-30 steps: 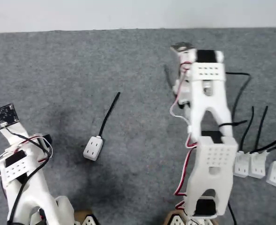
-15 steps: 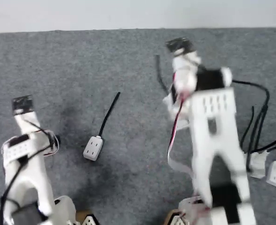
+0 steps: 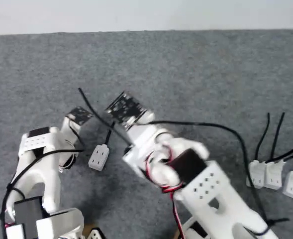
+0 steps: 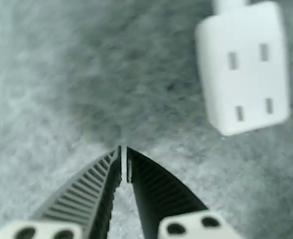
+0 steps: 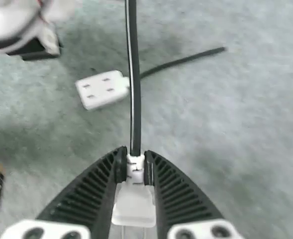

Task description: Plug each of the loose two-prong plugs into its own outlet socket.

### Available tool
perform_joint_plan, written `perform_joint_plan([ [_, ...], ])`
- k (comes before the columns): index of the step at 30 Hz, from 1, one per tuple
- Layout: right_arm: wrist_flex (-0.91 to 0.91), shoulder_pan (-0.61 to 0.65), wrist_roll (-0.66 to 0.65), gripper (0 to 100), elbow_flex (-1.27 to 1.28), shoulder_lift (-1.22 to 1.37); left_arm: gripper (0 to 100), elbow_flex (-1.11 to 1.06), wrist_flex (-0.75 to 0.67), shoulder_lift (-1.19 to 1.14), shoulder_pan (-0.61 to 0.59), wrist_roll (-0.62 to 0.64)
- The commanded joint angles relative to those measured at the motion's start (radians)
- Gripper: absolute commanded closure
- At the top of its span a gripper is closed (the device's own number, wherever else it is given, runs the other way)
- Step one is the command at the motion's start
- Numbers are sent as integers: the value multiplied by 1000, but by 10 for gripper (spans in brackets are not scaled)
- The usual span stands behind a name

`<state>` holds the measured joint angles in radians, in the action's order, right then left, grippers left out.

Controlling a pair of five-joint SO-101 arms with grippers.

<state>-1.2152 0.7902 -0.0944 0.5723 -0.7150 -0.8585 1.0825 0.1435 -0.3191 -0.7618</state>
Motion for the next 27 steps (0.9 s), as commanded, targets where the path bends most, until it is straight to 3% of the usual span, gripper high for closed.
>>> perform_joint_plan([
  [1, 196, 62, 87, 991, 92, -10, 987, -31, 20, 51, 49, -101],
  [12, 498, 93, 199, 991, 256, 139, 987, -183, 11, 230, 135, -215],
  [19, 522, 79, 239, 991, 210, 228, 987, -249, -28, 336, 132, -215],
  [22, 527, 51, 334, 991, 196, 237, 987, -249, -89, 351, 92, -87],
  [27, 591, 50, 413, 991, 193, 239, 987, -272, -282, 400, 14, 381],
])
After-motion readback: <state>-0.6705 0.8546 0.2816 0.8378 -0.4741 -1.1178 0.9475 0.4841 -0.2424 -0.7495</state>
